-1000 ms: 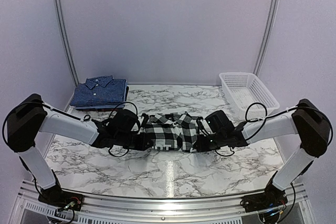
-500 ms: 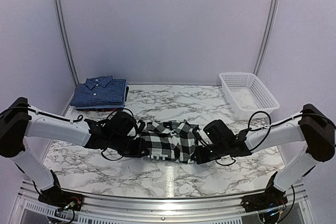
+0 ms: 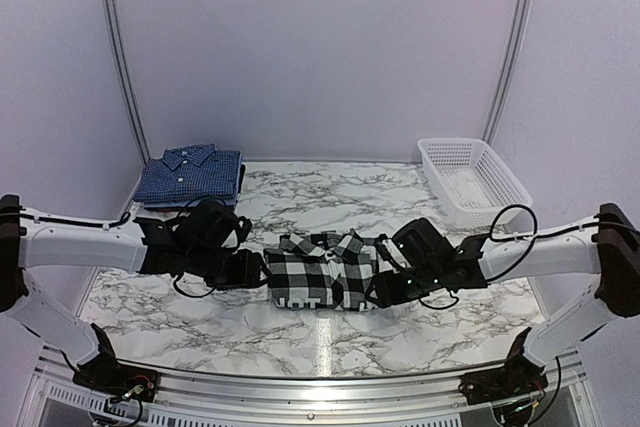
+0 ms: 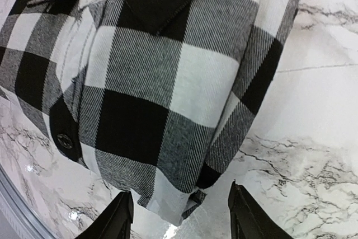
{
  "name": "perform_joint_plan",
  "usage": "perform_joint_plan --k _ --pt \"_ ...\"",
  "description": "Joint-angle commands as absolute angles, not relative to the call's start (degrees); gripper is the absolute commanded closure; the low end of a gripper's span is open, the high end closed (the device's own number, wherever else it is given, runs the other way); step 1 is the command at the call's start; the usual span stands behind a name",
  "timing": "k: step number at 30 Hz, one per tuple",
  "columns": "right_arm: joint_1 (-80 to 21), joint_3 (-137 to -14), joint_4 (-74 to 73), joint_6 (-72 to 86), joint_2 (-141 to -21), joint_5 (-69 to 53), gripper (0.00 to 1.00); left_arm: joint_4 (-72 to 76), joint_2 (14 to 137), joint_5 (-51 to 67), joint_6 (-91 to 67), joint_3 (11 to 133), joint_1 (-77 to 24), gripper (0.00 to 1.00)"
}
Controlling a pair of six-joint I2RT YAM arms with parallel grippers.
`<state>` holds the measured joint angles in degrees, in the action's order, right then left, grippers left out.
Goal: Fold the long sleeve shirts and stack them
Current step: Move the square-folded shirt to the center of the board, then smooth out the square-folded shirt at the center of the board.
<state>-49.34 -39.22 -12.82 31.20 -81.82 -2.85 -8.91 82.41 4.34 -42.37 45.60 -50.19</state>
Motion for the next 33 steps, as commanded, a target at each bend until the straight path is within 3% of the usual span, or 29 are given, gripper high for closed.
perform_joint_plan --k 1,15,27,33 --pt "-49.5 -45.2 -17.0 29.2 -81.3 1.6 0.45 -11.9 81.7 4.7 -39.8 47.8 -46.5 0.38" --pt "-39.0 -60.7 -11.3 22.9 -95.2 -2.2 0.49 -4.9 93.5 11.3 -39.9 55.2 -39.5 0.48" --pt "-38.5 -70.8 -13.5 22.3 -105.5 -0.3 0.5 -1.3 100.5 13.6 -41.2 59.6 -39.5 0.57" --pt "-38.4 -74.5 -15.5 22.1 -108.6 3.1 0.52 -0.6 101.9 13.9 -41.1 60.4 -39.5 0.67"
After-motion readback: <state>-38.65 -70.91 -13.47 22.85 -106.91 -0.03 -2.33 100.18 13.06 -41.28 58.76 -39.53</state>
